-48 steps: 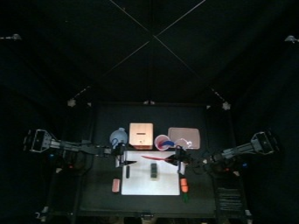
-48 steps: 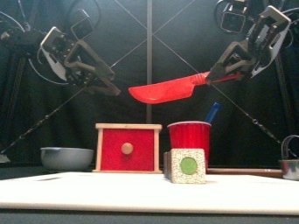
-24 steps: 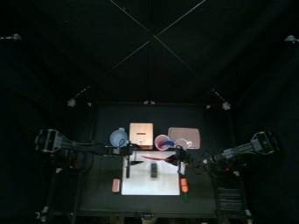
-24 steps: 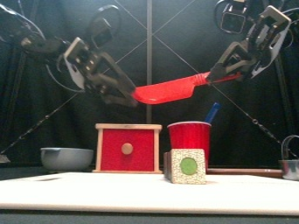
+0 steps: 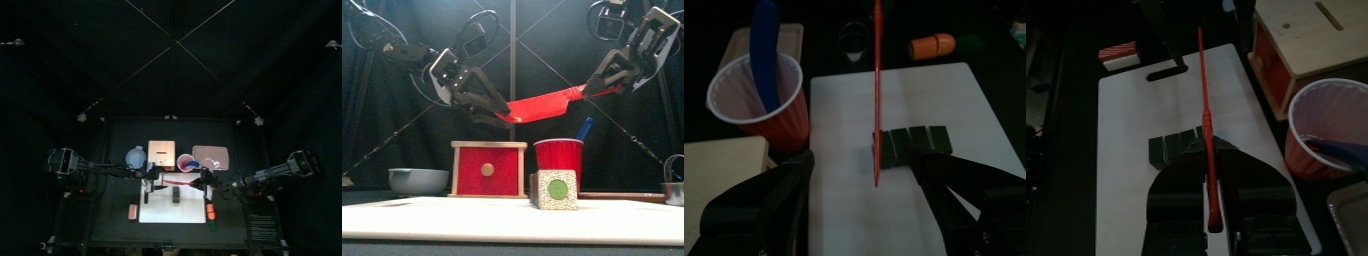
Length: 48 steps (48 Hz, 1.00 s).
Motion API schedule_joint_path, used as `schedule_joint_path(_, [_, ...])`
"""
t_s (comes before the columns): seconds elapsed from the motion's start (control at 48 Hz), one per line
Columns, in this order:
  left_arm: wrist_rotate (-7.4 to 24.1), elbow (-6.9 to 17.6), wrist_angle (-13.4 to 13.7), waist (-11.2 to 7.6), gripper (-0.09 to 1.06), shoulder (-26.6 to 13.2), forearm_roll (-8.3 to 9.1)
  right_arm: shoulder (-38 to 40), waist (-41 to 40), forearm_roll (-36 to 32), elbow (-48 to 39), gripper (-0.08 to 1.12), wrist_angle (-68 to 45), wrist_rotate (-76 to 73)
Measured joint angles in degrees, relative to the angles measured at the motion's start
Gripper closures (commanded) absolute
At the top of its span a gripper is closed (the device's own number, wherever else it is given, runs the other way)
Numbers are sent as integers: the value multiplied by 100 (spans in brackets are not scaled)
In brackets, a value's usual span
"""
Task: Place sushi on board then cut the sushi with the knife then place the pieces on the plate
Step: Grasp knife edge with left hand
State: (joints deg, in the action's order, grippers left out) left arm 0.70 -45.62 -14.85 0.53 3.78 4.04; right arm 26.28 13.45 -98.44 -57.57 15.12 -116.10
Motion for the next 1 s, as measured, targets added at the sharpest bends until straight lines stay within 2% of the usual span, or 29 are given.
schedule_joint_path(0.104, [26,-26,149,0,-7,35,-88,0,-9,-9,0,74,-9,9])
schedule_joint_path(0.188, [9,-88,158,9,-7,132,-114,9,-9,0,0,74,-9,9])
schedule_joint_path(0.292, [0,-158,79,18,-7,255,-149,0,-18,9,0,74,-18,9])
schedule_joint_path(0.542, [9,-123,-62,-9,-5,264,-176,0,-18,79,0,74,-9,9])
schedule_joint_path(0.812, [9,44,-114,-18,11,-9,-176,0,-9,105,0,74,-18,9])
schedule_joint_path(1.0, [9,132,-114,-44,22,-53,-185,0,9,132,0,74,-18,9])
